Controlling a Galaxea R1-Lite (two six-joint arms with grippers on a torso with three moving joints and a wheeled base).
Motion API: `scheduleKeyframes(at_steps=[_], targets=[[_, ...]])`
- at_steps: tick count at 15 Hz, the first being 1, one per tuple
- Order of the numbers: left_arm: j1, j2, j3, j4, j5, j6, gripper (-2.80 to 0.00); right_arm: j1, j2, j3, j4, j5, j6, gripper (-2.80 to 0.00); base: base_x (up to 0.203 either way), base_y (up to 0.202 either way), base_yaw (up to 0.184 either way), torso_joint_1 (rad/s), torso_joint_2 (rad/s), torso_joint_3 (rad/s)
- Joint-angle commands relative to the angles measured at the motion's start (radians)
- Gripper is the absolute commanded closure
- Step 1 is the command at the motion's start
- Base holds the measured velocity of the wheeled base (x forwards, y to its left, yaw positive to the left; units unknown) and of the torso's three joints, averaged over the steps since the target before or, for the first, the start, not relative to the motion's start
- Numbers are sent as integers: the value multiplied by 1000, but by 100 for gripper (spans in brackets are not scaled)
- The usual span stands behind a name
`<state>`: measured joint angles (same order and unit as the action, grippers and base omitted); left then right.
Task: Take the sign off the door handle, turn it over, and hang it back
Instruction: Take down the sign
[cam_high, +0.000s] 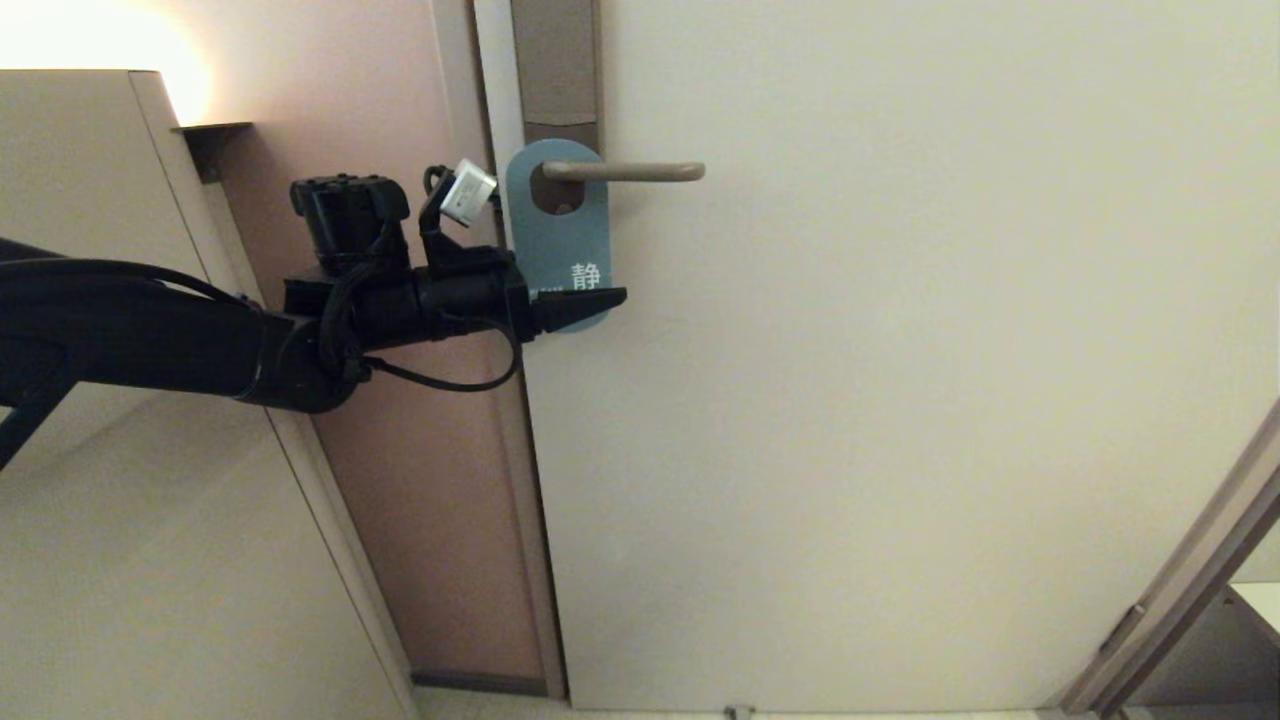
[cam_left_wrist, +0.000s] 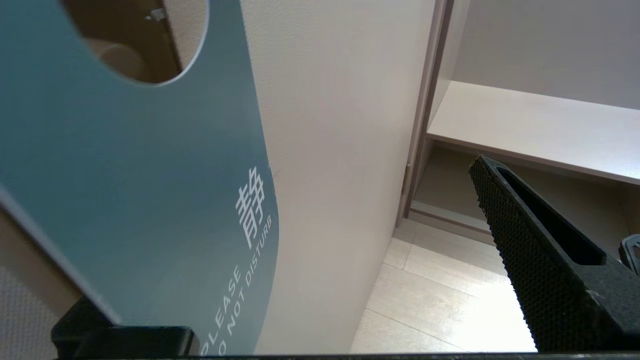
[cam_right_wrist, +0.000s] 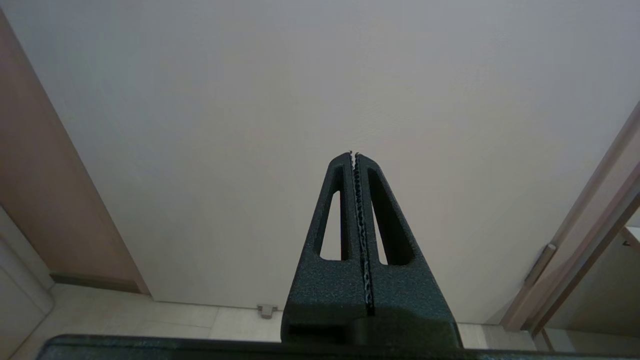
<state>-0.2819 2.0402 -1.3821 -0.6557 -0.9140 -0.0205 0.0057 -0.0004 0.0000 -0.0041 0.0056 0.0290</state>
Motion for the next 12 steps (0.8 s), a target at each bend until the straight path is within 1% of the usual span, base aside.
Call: scheduleKeyframes(at_steps=[1,12], targets=[[-2,-2,-2,-4,-5,1,-280,0,0,0,-1,1,0,0,0,0,0,0,0,0],[-29,-26,0,-4,-3,2,-280,0,0,0,-1,1,0,0,0,0,0,0,0,0]])
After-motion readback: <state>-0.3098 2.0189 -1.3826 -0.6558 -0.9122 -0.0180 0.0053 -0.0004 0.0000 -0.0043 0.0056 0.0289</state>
